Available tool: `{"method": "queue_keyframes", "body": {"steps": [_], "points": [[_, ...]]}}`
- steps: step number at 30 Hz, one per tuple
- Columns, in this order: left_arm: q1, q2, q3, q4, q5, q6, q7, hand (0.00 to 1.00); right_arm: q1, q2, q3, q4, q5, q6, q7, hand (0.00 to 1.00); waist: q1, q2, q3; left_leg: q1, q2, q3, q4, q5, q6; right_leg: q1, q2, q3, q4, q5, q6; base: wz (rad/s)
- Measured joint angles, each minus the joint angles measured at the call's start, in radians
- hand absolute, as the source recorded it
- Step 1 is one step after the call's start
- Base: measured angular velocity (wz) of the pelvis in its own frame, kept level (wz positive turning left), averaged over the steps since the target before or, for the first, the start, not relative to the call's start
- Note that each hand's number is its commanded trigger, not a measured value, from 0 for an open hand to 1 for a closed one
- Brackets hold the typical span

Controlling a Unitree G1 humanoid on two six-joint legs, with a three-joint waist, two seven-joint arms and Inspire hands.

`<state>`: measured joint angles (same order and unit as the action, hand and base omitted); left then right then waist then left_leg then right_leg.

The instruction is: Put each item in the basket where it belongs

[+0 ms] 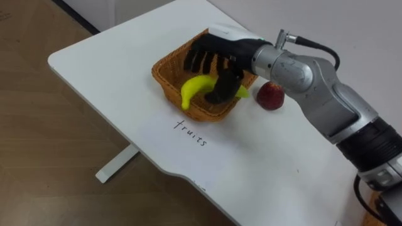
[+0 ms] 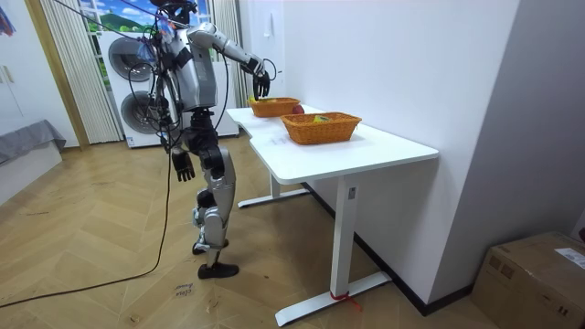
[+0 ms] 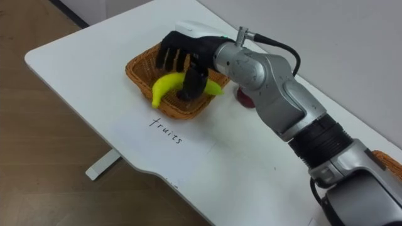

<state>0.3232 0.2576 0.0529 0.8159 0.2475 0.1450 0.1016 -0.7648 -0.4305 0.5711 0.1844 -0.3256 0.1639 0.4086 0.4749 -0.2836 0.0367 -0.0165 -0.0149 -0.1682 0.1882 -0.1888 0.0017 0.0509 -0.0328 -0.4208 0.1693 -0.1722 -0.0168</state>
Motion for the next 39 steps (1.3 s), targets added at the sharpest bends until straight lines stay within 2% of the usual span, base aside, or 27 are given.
{"method": "queue_keyframes", "body": {"steps": [14,32,35,39], "points": [[0.000,-0.001,0.000,0.000,0.000,0.001,0.000,0.00,0.000,0.000,0.000,0.010,0.001,-0.001,-0.021,0.00,0.000,0.006,0.0047,0.000,0.000,-0.001,0.000,0.000,0.000,0.000,0.001,-0.001,-0.001,0.000,0.000,0.00],[0.001,-0.001,0.000,-0.002,0.000,0.024,0.001,0.00,0.000,0.000,0.000,0.025,0.002,0.001,-0.028,0.00,-0.001,0.011,0.0020,0.002,0.000,-0.001,0.004,0.000,0.000,0.001,0.001,-0.001,-0.001,0.000,0.000,0.00],[0.001,-0.011,0.001,-0.005,0.001,0.024,0.003,0.00,0.001,-0.002,-0.006,0.053,0.006,0.000,-0.031,0.00,-0.009,0.017,0.0000,0.001,-0.002,0.001,0.009,0.000,0.000,0.002,0.000,0.005,-0.001,0.000,0.000,0.00],[0.002,-0.026,-0.001,0.001,0.000,0.024,0.002,0.00,0.003,-0.002,-0.037,0.027,0.006,-0.012,-0.050,0.00,-0.036,0.039,-0.0053,0.006,-0.003,0.002,0.012,0.000,0.000,0.008,-0.001,0.008,-0.001,0.000,0.000,0.00]]}}
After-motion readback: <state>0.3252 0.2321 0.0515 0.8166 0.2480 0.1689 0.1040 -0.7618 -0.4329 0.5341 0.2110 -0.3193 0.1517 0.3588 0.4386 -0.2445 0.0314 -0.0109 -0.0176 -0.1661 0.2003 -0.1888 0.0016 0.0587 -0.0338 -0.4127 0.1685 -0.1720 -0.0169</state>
